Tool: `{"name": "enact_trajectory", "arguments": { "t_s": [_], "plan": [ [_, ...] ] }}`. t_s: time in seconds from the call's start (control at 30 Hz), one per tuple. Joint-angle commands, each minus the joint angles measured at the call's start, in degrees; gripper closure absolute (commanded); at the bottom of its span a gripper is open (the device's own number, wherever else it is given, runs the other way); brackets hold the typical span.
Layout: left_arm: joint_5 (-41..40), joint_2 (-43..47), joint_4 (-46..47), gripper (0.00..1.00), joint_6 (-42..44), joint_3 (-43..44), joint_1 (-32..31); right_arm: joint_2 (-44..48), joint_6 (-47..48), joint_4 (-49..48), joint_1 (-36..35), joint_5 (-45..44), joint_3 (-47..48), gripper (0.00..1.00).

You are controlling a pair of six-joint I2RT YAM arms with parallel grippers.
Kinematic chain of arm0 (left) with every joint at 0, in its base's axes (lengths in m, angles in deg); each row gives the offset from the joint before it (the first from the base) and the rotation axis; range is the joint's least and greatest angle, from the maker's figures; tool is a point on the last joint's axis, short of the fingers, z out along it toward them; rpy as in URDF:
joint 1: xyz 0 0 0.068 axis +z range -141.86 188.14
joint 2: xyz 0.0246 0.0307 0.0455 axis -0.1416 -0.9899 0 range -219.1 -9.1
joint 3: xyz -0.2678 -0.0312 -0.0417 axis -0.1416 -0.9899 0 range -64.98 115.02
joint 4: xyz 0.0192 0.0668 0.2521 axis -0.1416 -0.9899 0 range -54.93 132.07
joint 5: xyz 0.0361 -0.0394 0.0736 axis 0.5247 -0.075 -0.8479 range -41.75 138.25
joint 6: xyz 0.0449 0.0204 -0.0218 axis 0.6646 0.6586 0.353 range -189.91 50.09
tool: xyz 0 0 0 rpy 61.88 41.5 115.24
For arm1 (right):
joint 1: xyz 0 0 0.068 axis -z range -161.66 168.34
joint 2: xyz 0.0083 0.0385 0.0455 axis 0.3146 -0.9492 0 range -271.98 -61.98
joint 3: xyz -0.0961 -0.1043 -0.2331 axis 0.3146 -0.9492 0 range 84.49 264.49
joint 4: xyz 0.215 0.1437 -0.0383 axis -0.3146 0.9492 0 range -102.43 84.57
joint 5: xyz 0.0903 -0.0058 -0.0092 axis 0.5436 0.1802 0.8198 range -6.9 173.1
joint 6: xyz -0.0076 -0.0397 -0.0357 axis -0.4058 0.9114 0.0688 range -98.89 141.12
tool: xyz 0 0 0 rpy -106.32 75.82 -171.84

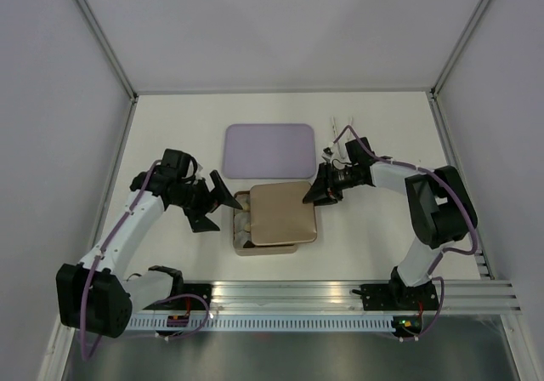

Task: Pack the chocolate

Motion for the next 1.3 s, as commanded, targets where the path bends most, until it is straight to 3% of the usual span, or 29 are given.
{"name": "enact_trajectory", "arguments": {
  "t_s": [0.0, 0.4, 0.63, 0.9, 1.27],
  "plan": [
    [-0.99, -0.05, 4.05, 0.00, -1.94, -1.06, -0.60, -2.00, 2.84, 1.01, -0.01, -1.49, 2.55, 0.59],
    [-3.19, -3.21, 10.99, 0.00, -4.57, -5.19, -2.88, -1.84, 4.34, 3.04, -2.11, -3.87, 3.61, 0.62],
    [-3.46, -6.45, 17.06, 0.00, -7.03, -6.86, -5.70, -0.08, -0.49, -0.38, -5.81, -8.42, 3.70, 0.63],
    [-5.30, -8.40, 18.91, 0.01, -8.71, -6.77, -9.92, 0.01, -5.32, -2.23, -8.09, -13.35, 5.28, 0.60],
    [-6.00, -9.10, 19.35, 0.02, -8.27, -6.77, -10.18, 1.15, -6.91, -1.01, -11.87, -18.19, 7.03, 0.46]
  ]
}}
